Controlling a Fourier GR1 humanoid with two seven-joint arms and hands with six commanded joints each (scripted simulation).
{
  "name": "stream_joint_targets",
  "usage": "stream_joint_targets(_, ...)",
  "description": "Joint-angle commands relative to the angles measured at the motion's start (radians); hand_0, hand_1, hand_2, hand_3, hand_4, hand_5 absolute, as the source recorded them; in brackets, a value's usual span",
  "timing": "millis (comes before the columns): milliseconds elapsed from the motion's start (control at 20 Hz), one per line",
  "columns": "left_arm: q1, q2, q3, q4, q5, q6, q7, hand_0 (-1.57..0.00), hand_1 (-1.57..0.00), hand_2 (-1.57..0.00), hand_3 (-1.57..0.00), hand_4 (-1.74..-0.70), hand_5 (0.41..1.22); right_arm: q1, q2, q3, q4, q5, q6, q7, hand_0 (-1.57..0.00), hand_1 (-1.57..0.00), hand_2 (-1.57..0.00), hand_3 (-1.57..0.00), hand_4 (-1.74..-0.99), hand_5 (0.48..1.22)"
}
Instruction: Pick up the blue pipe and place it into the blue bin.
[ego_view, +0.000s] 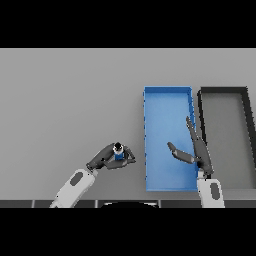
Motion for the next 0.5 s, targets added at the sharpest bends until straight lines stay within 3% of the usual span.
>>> stream_joint_targets(0, -0.004, -0.006, -0.010, 0.002, -0.013, 0.009, -0.004, -1.19, -1.27, -1.31, -1.26, -1.62, 1.106, 0.004, 0.005, 0.007, -0.008, 0.003, 0.000, -0.007, 0.00, 0.00, 0.00, 0.00, -1.178, 0.561)
stream_joint_targets(200, 0.000, 0.000, -0.025, -0.014, -0.043, 0.035, -0.041, -1.42, -1.45, -1.46, -1.44, -1.52, 1.174, -0.004, 0.016, 0.009, 0.013, 0.011, -0.009, 0.009, 0.00, 0.00, 0.00, 0.00, -1.174, 0.558)
stream_joint_targets(450, -0.009, -0.041, -0.015, -0.071, -0.052, 0.045, -0.096, -1.52, -1.53, -1.54, -1.53, -1.48, 1.206, 0.000, 0.004, 0.006, 0.009, 0.015, -0.006, 0.009, 0.00, 0.00, 0.00, 0.00, -1.154, 0.550)
